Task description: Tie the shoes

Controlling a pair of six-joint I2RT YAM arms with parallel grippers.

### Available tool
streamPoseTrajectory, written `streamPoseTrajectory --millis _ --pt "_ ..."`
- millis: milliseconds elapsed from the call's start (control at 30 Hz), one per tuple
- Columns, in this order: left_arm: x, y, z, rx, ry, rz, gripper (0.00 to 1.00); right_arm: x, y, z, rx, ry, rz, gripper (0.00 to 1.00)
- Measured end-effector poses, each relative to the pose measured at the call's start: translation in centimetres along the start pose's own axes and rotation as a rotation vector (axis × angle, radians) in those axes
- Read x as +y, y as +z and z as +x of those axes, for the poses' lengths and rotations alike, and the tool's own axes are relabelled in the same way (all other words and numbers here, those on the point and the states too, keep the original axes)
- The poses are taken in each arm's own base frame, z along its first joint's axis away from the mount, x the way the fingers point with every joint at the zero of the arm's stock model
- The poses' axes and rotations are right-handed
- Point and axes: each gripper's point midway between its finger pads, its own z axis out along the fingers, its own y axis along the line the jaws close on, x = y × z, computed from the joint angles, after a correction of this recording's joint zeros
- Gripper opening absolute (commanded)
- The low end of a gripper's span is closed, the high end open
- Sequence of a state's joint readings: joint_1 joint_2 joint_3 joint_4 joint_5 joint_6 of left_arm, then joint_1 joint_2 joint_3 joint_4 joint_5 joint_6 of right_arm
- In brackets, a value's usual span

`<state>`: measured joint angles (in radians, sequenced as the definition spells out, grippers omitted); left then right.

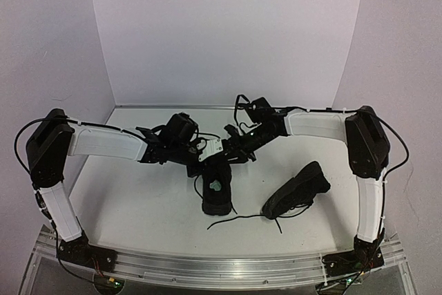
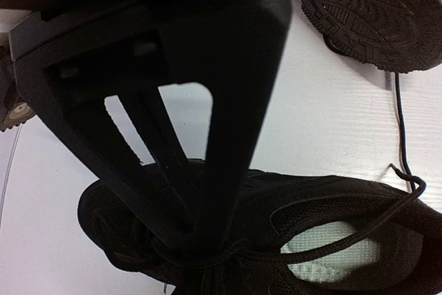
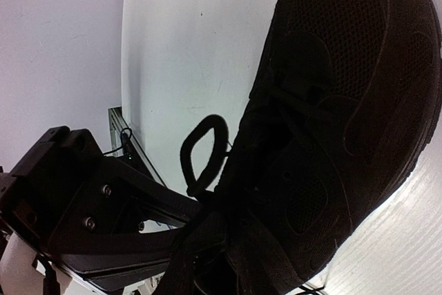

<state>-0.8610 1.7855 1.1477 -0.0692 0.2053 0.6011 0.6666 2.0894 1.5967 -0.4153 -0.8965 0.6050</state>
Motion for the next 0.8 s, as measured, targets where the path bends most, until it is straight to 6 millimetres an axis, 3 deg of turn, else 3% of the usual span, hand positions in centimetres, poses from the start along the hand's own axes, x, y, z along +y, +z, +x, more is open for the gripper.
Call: streamPoseTrajectory --millis 600,800 --pt "-0.02 0.21 0.97 -0.005 0.004 -0.033 0.0 0.8 0.71 0.15 0.034 0.047 -0.088 0.17" --pt "0.06 0.19 1.03 -0.004 0.004 -0.04 0.0 0.79 0.85 0.18 0.037 0.053 -0.098 0.07"
